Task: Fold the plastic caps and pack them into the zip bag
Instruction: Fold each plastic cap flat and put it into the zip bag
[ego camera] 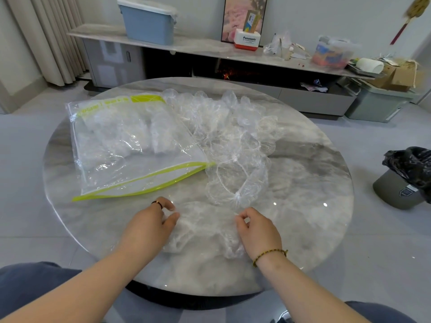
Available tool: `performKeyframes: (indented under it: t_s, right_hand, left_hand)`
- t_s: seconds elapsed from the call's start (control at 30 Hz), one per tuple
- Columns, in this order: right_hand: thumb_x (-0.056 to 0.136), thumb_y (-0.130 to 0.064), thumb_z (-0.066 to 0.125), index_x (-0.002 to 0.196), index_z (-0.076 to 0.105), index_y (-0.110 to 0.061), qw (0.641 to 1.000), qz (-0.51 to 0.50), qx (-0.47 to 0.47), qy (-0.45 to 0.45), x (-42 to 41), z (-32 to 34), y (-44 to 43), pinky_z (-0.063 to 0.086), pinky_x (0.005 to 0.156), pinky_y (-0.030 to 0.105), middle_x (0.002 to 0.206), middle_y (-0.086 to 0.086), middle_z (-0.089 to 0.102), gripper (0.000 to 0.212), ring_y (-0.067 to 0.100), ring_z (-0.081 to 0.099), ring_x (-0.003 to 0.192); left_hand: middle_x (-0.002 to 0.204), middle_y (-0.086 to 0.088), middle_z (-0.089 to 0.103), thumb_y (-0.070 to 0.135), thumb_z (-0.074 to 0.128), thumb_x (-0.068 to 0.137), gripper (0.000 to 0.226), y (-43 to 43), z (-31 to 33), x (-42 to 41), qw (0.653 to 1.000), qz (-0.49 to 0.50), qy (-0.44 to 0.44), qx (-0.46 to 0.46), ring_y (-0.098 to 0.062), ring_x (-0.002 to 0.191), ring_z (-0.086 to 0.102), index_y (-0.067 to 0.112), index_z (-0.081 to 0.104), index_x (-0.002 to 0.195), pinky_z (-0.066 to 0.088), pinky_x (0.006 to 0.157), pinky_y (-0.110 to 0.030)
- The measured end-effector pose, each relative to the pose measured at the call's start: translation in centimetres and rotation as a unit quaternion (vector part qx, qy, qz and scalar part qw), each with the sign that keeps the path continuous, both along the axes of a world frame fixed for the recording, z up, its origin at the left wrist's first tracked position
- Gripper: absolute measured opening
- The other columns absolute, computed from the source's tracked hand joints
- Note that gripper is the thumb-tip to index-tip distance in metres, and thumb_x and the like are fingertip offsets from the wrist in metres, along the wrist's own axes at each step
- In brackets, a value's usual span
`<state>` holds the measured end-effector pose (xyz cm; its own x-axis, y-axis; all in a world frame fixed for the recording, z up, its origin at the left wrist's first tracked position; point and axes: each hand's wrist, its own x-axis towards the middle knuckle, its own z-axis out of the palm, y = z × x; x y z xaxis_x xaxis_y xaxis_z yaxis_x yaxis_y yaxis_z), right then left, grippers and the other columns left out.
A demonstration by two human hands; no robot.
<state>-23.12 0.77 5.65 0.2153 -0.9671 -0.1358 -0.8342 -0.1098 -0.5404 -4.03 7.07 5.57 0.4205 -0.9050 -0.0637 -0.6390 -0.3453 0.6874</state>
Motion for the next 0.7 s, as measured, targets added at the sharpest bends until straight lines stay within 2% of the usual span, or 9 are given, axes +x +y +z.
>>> performKeyframes:
  t_s: [0.1,0.17,0.2,0.27,0.3,0.37,0.43,0.53,0.7]
  right_hand:
    - [0.098,-0.032,0.037,0.103,0.049,-0.02,0.997,-0.011,0.002,0.079,0.7,0.5,-0.7,0.042,0.064,0.026,0.077,-0.003,0.058,0.018,0.015,0.05,0.069]
    - [0.099,-0.029,0.034,0.12,0.042,-0.018,0.991,-0.009,-0.038,0.124,0.8,0.6,-0.9,0.039,0.064,0.026,0.097,0.001,0.063,0.025,0.017,0.051,0.074]
    - [0.098,-0.025,0.033,0.124,0.041,-0.017,0.988,0.0,-0.083,0.128,0.9,0.7,-0.7,0.04,0.065,0.026,0.103,0.001,0.063,0.028,0.018,0.053,0.079]
    - [0.092,-0.014,0.035,0.115,0.054,-0.012,0.97,0.043,-0.227,0.079,1.2,0.3,-0.3,0.046,0.073,0.029,0.102,0.003,0.063,0.029,0.02,0.057,0.088]
    - [0.085,-0.012,0.037,0.104,0.06,-0.011,0.954,0.073,-0.289,0.036,1.5,-0.2,0.0,0.047,0.076,0.03,0.096,0.005,0.066,0.029,0.02,0.056,0.089]
    - [0.078,-0.018,0.038,0.102,0.055,-0.014,0.924,0.146,-0.352,0.017,2.2,-1.6,1.1,0.039,0.088,0.031,0.099,0.007,0.068,0.029,0.02,0.053,0.099]
    - [0.08,-0.029,0.035,0.112,0.051,-0.017,0.925,0.194,-0.313,0.096,2.4,-3.2,1.6,0.03,0.098,0.031,0.114,0.003,0.066,0.037,0.019,0.058,0.11]
    - [0.088,-0.039,0.028,0.112,0.066,-0.017,0.936,0.199,-0.241,0.165,2.6,-3.5,2.0,0.015,0.105,0.029,0.119,0.0,0.064,0.049,0.015,0.062,0.109]
    - [0.079,-0.04,0.033,0.111,0.068,-0.017,0.942,0.22,-0.164,0.192,2.4,-3.4,1.8,0.013,0.104,0.027,0.119,-0.002,0.064,0.053,0.012,0.061,0.109]
  left_hand:
    - [0.07,0.003,0.057,0.03,0.048,0.094,0.035,-1.0,-0.7,0.3,0.995,0.006,-0.078,0.06,-0.023,0.082,0.058,0.02,0.041,0.127,0.035,0.063,-0.028]
    - [0.102,-0.002,0.062,0.031,0.044,0.095,0.045,-1.0,-0.1,0.2,0.991,0.017,-0.128,0.045,-0.025,0.098,0.06,0.018,0.035,0.137,0.042,0.074,-0.031]
    - [0.111,-0.006,0.061,0.03,0.042,0.093,0.043,-1.0,-0.3,0.3,0.98,-0.002,-0.2,-0.019,-0.028,0.098,0.061,0.015,0.04,0.134,0.044,0.077,-0.033]
    - [0.108,-0.011,0.066,0.031,0.036,0.088,0.039,-0.8,-0.7,-0.5,0.938,-0.068,-0.303,-0.151,-0.03,0.093,0.063,0.013,0.051,0.12,0.039,0.085,-0.035]
    - [0.107,-0.01,0.068,0.032,0.03,0.092,0.038,-0.5,-0.8,-1.1,0.925,-0.108,-0.319,-0.174,-0.028,0.096,0.062,0.014,0.053,0.116,0.031,0.093,-0.035]
    - [0.108,-0.007,0.069,0.033,0.01,0.1,0.059,-0.5,-1.7,-2.1,0.914,-0.172,-0.342,-0.134,-0.025,0.102,0.065,0.014,0.064,0.111,0.016,0.103,-0.034]
    - [0.107,-0.007,0.069,0.034,0.0,0.1,0.075,-0.5,-2.3,-2.6,0.907,-0.206,-0.363,-0.05,-0.023,0.101,0.066,0.008,0.071,0.102,0.011,0.105,-0.034]
    - [0.105,-0.006,0.07,0.035,-0.001,0.1,0.078,-0.8,-3.6,-2.7,0.898,-0.24,-0.367,0.017,-0.022,0.098,0.067,0.007,0.072,0.099,0.01,0.105,-0.033]
    - [0.104,-0.004,0.07,0.032,0.0,0.1,0.076,-0.8,-4.4,-2.7,0.899,-0.274,-0.338,0.058,-0.02,0.096,0.068,0.009,0.072,0.099,0.01,0.104,-0.03]
